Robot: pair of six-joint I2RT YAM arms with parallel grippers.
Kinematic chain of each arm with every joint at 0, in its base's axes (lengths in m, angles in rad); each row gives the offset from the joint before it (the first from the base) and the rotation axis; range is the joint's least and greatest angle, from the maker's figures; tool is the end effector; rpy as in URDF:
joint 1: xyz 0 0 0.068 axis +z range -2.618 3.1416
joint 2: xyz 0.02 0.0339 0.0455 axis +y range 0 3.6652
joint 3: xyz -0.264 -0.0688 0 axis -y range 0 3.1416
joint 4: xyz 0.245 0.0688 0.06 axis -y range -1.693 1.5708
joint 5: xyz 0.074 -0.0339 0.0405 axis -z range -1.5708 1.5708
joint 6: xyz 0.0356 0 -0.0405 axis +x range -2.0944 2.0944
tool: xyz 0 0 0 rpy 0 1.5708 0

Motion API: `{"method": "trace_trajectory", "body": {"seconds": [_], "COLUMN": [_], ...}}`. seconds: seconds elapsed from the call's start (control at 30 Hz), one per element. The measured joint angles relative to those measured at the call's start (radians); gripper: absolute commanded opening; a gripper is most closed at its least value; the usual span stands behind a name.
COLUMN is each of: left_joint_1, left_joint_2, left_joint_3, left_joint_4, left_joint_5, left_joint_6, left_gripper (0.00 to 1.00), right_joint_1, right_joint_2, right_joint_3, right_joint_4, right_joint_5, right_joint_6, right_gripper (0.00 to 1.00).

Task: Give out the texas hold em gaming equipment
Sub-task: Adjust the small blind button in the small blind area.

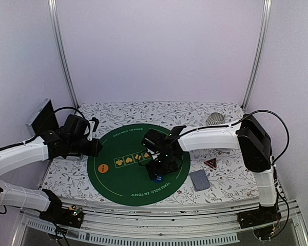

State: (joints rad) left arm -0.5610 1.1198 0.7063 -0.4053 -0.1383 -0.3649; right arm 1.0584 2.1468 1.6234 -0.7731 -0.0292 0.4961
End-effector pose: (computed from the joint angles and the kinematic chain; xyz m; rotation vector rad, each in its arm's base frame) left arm 0.1957 -0.1172 0.2278 0.1694 2.3910 -0.2740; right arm 0.2127 0.3802 0.1589 -0.8242 2.8324 0.3162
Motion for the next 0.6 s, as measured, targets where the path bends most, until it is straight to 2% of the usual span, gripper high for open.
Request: {"method": "trace_trajectory", "body": {"seconds": [0.23,0.37,0.47,0.6], "left_joint_1": [0.035,0.072,0.091,0.095], "left_joint_2": [-0.026,-0.047,-0.056,-0.071], "left_joint_3": [0.006,0.006,0.006,0.006], "left_joint_4": [-0.002,0.002,0.005,0.006], "left_joint_5": [-0.005,-0.004,-0.001,0.002], "left_joint_6": [0.071,0.097,0.113,0.127], "left_gripper": [0.18,0.18,0.19,0.2], "right_joint_1": [0.021,0.04,0.056,0.064], "right_joint_2": [0.053,0.053,0.053,0.053], "right_joint_3": [0.074,0.078,0.092,0.117], "right_joint_4": [-0.047,-0.058,-0.059,-0.062], "right_joint_5": [-0.011,-0.039,-0.071,-0.086], "right_joint_6": [0.002,0.012,0.02,0.029], "right_gripper": [0.6,0.59,0.61,0.69]}}
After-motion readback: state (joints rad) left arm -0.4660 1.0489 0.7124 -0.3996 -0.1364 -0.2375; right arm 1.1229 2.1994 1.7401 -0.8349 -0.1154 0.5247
